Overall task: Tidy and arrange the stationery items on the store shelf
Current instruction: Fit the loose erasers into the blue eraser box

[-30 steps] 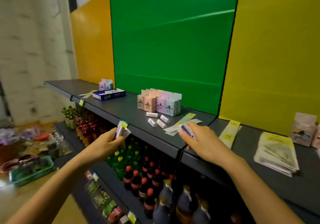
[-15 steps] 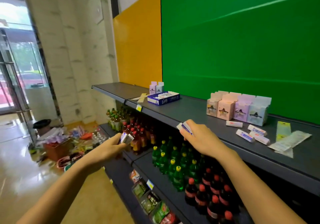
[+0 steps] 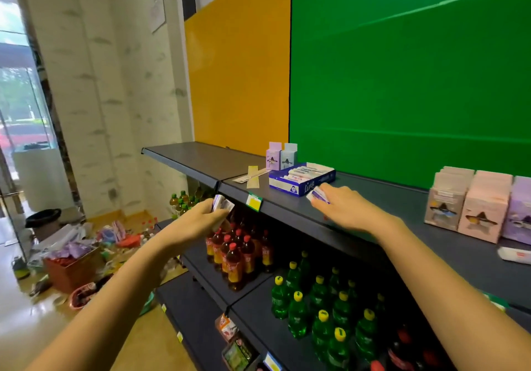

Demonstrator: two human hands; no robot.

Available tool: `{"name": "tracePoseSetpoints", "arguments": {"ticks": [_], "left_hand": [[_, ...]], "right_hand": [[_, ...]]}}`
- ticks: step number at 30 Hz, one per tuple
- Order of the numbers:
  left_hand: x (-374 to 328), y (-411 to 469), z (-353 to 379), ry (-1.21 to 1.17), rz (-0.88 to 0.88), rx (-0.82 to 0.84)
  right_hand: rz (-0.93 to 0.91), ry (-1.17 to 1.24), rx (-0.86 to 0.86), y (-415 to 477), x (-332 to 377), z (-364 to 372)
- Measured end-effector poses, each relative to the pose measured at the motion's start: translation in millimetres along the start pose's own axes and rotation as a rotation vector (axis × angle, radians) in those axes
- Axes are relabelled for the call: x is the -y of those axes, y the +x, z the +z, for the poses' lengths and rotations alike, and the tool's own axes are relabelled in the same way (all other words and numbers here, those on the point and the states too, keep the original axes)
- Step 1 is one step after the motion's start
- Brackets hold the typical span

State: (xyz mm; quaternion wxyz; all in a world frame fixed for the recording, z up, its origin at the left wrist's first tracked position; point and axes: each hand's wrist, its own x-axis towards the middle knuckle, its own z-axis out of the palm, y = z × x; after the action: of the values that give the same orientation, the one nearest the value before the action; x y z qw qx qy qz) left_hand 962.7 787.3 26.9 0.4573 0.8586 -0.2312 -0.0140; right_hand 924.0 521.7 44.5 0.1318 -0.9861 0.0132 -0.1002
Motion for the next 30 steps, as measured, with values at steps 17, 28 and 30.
{"name": "tracePoseSetpoints", "arguments": {"ticks": [17, 28, 30], "left_hand": [[48.1, 241.7, -38.2, -0.013, 0.329, 0.294], [43.6, 351.2, -4.5, 0.124, 0.623, 0.496], [40.3, 361.8, 5.3, 0.152, 0.65, 0.551]], "right_hand": [[0.247, -0.076, -0.19, 162.6, -6.5, 19.3], [0.416, -0.15, -0.238, 196.1, -6.2, 33.1], [0.393, -0.129, -0.225, 199.1, -9.2, 32.4]]}}
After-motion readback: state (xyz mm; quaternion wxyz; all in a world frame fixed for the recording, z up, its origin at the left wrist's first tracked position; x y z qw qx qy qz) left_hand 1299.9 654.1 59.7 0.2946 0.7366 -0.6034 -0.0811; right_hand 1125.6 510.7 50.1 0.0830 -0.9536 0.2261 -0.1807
